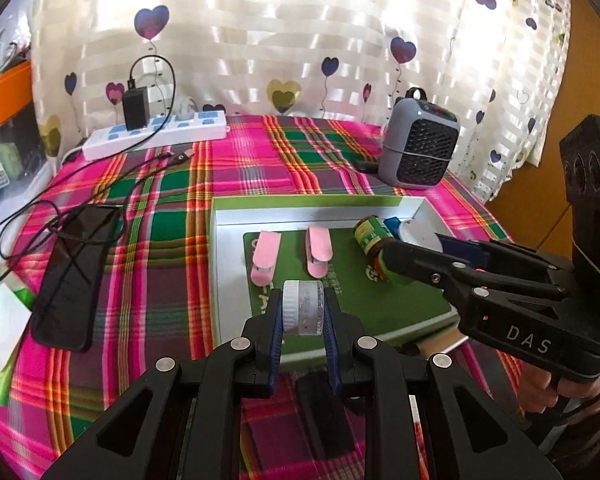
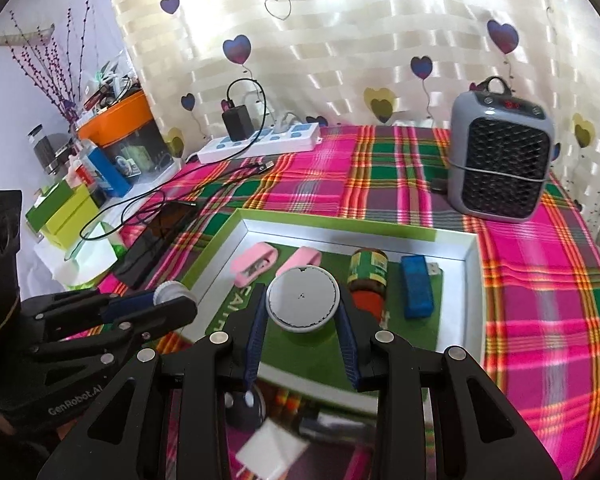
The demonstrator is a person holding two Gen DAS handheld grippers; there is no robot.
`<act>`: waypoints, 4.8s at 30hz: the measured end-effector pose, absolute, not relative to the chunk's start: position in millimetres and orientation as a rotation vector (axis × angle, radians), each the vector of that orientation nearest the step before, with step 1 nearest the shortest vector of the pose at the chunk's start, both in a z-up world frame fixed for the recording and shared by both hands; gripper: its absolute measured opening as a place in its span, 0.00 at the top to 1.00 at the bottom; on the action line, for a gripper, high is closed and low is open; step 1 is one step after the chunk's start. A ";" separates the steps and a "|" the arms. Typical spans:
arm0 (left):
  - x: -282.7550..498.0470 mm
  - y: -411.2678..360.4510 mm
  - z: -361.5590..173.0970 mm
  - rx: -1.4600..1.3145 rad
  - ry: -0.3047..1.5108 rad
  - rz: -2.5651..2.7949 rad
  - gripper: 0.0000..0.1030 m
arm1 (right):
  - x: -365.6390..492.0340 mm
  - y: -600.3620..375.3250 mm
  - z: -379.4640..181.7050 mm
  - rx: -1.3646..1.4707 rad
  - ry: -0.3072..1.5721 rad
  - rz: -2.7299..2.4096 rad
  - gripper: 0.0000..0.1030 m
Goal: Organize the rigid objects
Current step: 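Lower the white holder into the tray with the right tool while the left tool releases the white jar there, then withdraw both open tools from the tray toward the remaining items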
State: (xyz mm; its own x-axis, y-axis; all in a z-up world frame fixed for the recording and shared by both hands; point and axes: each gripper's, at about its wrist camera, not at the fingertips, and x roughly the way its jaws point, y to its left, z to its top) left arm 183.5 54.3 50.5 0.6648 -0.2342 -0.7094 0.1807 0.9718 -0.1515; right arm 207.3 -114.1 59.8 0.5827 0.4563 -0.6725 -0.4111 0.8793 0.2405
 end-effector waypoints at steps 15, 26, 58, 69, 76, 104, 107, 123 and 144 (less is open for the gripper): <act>206.7 49.6 25.9 -0.047 0.867 -0.236 0.83 | 239.4 -104.2 32.2 0.061 0.877 0.547 0.67; 218.6 53.0 13.5 -0.061 0.899 -0.226 0.83 | 252.1 -96.9 22.2 0.000 0.878 0.514 0.67; 218.9 46.5 12.7 -0.023 0.895 -0.207 0.81 | 259.1 -91.9 17.1 -0.038 0.881 0.470 0.66; 218.4 47.2 13.3 -0.012 0.891 -0.203 0.72 | 257.8 -91.9 18.5 -0.030 0.876 0.469 0.66; 217.6 48.1 14.0 -0.008 0.893 -0.206 0.71 | 256.4 -91.7 20.3 -0.022 0.872 0.477 0.58; 184.2 53.2 37.7 -0.040 0.837 -0.196 0.63 | 226.8 -100.3 41.4 0.036 0.798 0.455 0.57; 176.2 54.0 42.1 -0.037 0.825 -0.191 0.63 | 221.3 -100.1 44.9 0.038 0.790 0.451 0.57; 132.1 60.9 53.7 -0.041 0.789 -0.180 0.63 | 178.8 -104.4 57.1 0.046 0.753 0.435 0.57; 98.5 66.5 35.7 -0.092 0.829 -0.213 0.63 | 134.0 -136.0 44.1 0.109 0.783 0.356 0.57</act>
